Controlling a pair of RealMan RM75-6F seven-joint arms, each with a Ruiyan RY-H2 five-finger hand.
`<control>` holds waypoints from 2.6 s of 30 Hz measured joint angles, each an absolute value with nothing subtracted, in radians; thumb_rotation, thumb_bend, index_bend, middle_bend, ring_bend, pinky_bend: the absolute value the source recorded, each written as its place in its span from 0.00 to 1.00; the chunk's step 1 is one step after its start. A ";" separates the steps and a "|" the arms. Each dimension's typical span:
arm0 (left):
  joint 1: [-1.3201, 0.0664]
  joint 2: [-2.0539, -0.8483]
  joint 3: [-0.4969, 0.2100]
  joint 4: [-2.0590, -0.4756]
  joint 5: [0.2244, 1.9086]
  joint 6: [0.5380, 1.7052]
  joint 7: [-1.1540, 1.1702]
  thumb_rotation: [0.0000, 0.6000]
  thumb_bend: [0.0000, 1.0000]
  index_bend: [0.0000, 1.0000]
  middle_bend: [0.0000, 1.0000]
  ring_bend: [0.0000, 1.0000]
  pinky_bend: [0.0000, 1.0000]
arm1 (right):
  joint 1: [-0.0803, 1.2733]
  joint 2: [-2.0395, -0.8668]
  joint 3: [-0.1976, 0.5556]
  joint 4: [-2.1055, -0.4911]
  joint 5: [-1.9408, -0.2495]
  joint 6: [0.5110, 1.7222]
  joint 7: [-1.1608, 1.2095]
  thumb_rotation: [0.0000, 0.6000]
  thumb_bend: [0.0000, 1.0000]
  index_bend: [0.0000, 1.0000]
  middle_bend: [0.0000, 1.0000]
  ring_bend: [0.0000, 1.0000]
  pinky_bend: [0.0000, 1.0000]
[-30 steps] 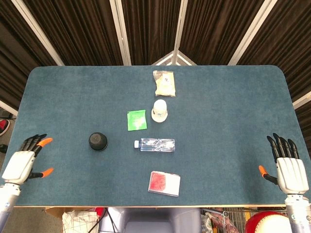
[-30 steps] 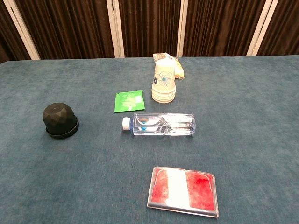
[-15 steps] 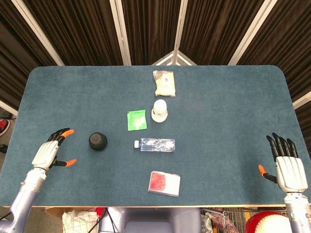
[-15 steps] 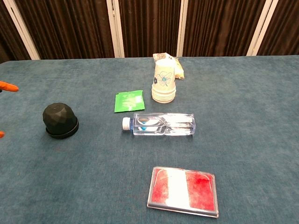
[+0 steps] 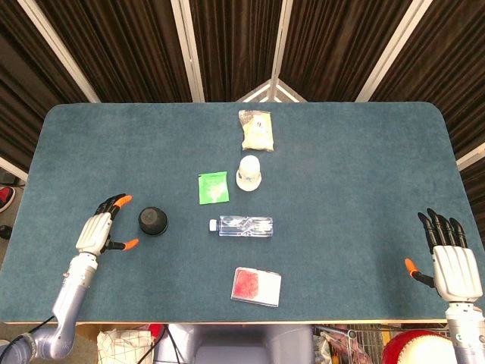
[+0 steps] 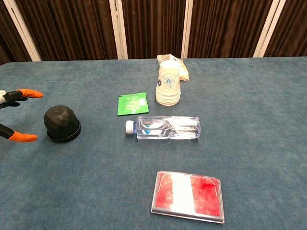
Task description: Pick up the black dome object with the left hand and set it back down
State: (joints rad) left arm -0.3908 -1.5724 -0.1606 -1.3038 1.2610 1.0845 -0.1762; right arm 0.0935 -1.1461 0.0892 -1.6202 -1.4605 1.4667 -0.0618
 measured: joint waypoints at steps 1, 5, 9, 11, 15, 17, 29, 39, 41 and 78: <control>-0.395 -1.582 -0.163 -1.295 1.255 1.081 -0.172 1.00 0.17 0.13 0.06 0.00 0.00 | 0.094 -1.146 0.089 -1.620 -1.460 1.465 -0.061 1.00 0.28 0.05 0.02 0.06 0.01; -0.411 -1.611 -0.167 -1.275 1.235 1.056 -0.151 1.00 0.17 0.13 0.06 0.00 0.00 | 0.092 -1.144 0.088 -1.620 -1.462 1.468 -0.059 1.00 0.28 0.05 0.02 0.06 0.01; -0.423 -1.638 -0.165 -1.264 1.227 1.042 -0.133 1.00 0.17 0.13 0.08 0.00 0.00 | 0.092 -1.147 0.089 -1.618 -1.460 1.469 -0.061 1.00 0.28 0.05 0.02 0.06 0.01; -0.427 -1.649 -0.164 -1.259 1.227 1.042 -0.126 1.00 0.17 0.13 0.08 0.00 0.00 | 0.094 -1.146 0.091 -1.618 -1.457 1.465 -0.060 1.00 0.28 0.05 0.02 0.06 0.01; -0.434 -1.672 -0.166 -1.249 1.228 1.049 -0.112 1.00 0.17 0.13 0.10 0.00 0.00 | 0.095 -1.144 0.091 -1.617 -1.456 1.463 -0.057 1.00 0.28 0.05 0.02 0.06 0.01; -0.436 -1.682 -0.167 -1.241 1.228 1.055 -0.107 1.00 0.17 0.13 0.11 0.00 0.00 | 0.095 -1.142 0.092 -1.617 -1.455 1.462 -0.054 1.00 0.28 0.05 0.02 0.06 0.01; -0.451 -1.748 -0.170 -1.164 1.218 1.056 -0.073 1.00 0.22 0.13 0.17 0.00 0.00 | 0.086 -1.148 0.084 -1.609 -1.459 1.471 -0.050 1.00 0.28 0.05 0.02 0.06 0.01; -0.454 -1.769 -0.176 -1.161 1.237 1.082 -0.087 1.00 0.41 0.16 0.28 0.00 0.00 | 0.083 -1.149 0.080 -1.610 -1.465 1.474 -0.052 1.00 0.28 0.05 0.02 0.06 0.01; -0.454 -1.769 -0.177 -1.158 1.236 1.083 -0.087 1.00 0.42 0.17 0.29 0.00 0.00 | 0.090 -1.147 0.086 -1.608 -1.460 1.466 -0.051 1.00 0.28 0.05 0.02 0.06 0.01; -0.422 -1.509 -0.175 -1.630 1.598 1.346 -0.125 1.00 0.50 0.37 0.41 0.00 0.00 | 0.096 -1.149 0.085 -1.620 -1.464 1.460 -0.061 1.00 0.28 0.05 0.02 0.06 0.01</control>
State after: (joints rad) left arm -0.4221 -1.5092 -0.1752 -1.6304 1.5979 1.3463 -0.1251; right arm 0.0965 -1.1486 0.0846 -1.6202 -1.4643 1.4595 -0.0605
